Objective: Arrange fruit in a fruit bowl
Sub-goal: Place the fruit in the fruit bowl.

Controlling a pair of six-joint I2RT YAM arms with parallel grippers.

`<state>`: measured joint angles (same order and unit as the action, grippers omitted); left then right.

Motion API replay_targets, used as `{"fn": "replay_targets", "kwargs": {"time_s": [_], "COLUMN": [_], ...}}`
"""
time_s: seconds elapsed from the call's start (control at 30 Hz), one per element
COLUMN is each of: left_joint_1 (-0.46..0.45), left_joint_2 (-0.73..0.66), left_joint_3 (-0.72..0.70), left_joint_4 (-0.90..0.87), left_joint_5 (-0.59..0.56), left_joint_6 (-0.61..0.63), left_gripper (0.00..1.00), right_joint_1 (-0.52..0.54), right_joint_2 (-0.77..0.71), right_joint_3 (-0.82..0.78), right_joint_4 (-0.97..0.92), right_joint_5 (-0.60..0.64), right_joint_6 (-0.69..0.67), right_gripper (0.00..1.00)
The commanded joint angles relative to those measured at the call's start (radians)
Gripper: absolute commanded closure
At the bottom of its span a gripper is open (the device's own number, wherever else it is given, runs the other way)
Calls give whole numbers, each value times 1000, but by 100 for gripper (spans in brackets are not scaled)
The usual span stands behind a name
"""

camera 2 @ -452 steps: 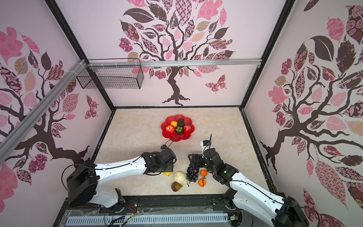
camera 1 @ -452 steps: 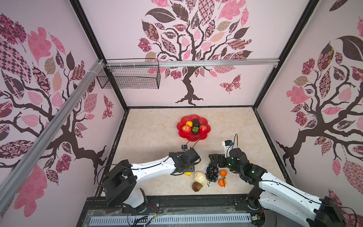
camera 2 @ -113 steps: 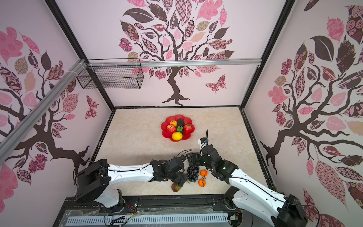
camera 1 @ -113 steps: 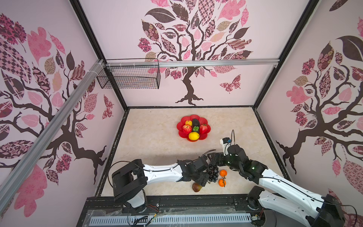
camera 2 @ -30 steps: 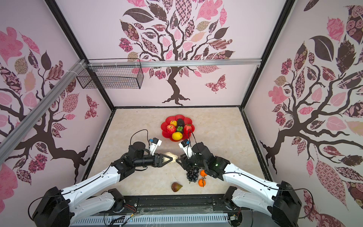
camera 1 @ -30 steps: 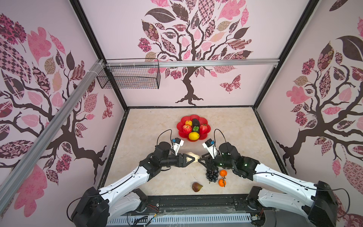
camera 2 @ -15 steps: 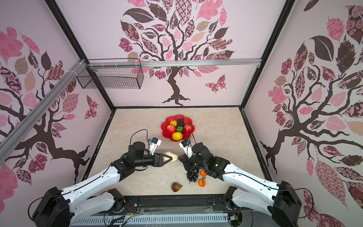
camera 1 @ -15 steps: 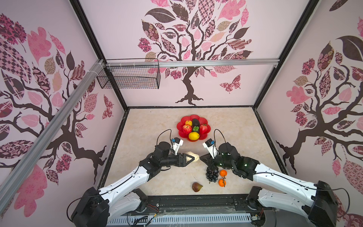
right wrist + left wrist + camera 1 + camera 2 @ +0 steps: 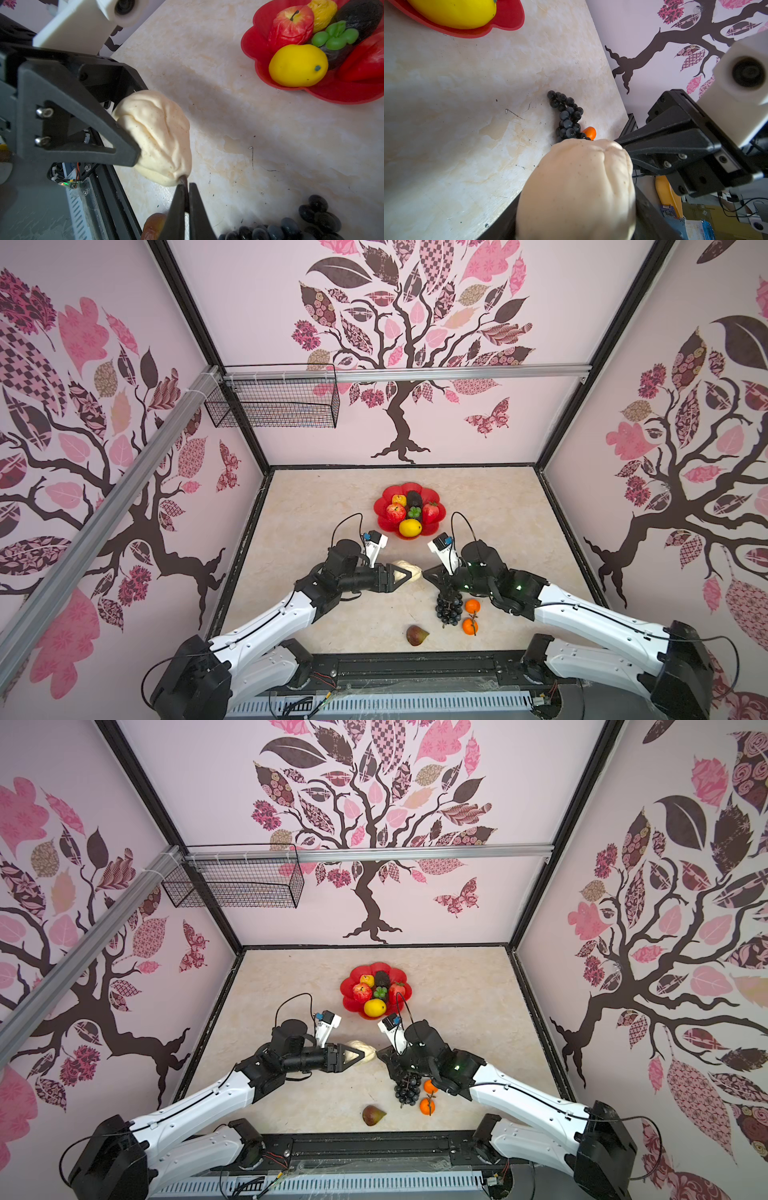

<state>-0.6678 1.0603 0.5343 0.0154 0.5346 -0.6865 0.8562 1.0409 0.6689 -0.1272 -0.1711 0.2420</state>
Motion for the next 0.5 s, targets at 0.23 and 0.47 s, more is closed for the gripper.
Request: {"fn": "replay_targets", "kwargs": {"time_s": [0.23, 0.47], "left_joint_1": [-1, 0], "left_joint_2": [12, 1], "left_joint_3": [-14, -20], "left_joint_4": [-3, -67], "left_joint_5": [-14, -132], "left_joint_6": [2, -3], "left_gripper": [21, 11], "right_joint_1": [-3, -3], "right_joint_2": [23, 52], "right_joint_3": [75, 123], "right_joint_4": [-40, -82], "right_joint_5": [81, 180], "right_joint_6": [1, -10], "right_gripper": [96, 96]}}
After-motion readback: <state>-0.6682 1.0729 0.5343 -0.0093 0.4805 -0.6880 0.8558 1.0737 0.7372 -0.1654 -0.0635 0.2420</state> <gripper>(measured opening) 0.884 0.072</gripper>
